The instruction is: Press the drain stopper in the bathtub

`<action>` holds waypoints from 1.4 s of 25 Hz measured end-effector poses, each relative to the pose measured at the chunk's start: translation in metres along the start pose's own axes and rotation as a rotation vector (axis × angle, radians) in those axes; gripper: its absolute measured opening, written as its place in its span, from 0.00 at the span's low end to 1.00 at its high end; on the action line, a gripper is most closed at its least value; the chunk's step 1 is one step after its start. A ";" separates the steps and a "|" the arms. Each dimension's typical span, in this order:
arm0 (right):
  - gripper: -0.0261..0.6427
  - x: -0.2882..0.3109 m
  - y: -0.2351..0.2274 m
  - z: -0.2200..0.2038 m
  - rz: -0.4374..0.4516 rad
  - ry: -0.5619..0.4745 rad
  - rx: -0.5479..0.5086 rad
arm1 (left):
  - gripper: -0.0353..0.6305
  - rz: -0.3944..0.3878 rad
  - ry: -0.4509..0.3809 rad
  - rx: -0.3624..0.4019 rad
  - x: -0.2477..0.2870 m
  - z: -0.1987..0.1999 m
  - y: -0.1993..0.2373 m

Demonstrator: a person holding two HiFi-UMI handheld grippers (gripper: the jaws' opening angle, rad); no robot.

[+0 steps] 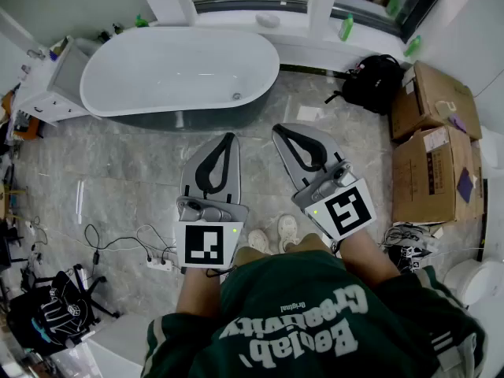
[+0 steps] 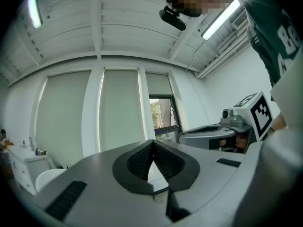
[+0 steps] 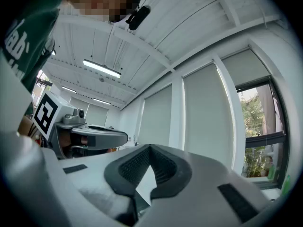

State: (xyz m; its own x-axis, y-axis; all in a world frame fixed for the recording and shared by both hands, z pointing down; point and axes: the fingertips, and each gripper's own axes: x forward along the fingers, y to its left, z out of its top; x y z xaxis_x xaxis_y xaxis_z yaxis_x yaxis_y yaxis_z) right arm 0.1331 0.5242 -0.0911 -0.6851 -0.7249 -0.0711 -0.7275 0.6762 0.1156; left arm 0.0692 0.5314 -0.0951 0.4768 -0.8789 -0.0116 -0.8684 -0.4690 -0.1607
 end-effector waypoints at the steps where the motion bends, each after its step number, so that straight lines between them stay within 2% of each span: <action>1: 0.06 -0.001 -0.002 0.000 0.003 -0.003 -0.012 | 0.06 0.002 0.000 -0.003 0.001 0.000 0.000; 19: 0.06 -0.019 -0.054 -0.003 0.025 -0.032 -0.029 | 0.06 0.051 -0.006 -0.006 0.040 0.008 -0.020; 23: 0.06 -0.024 -0.060 -0.005 0.027 -0.035 -0.007 | 0.06 0.055 -0.010 0.001 0.045 0.010 -0.029; 31: 0.06 -0.034 -0.067 -0.007 0.053 -0.039 -0.033 | 0.06 0.063 -0.001 0.013 0.049 0.008 -0.038; 35: 0.06 -0.033 -0.076 -0.008 0.036 -0.056 -0.006 | 0.06 0.070 -0.002 0.016 0.056 0.010 -0.038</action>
State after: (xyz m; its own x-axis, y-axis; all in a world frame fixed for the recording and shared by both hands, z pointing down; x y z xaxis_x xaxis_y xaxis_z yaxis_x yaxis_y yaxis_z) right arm 0.2114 0.4955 -0.0895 -0.7118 -0.6918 -0.1218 -0.7024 0.7007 0.1252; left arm 0.1299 0.5012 -0.0998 0.4153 -0.9093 -0.0252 -0.8973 -0.4049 -0.1756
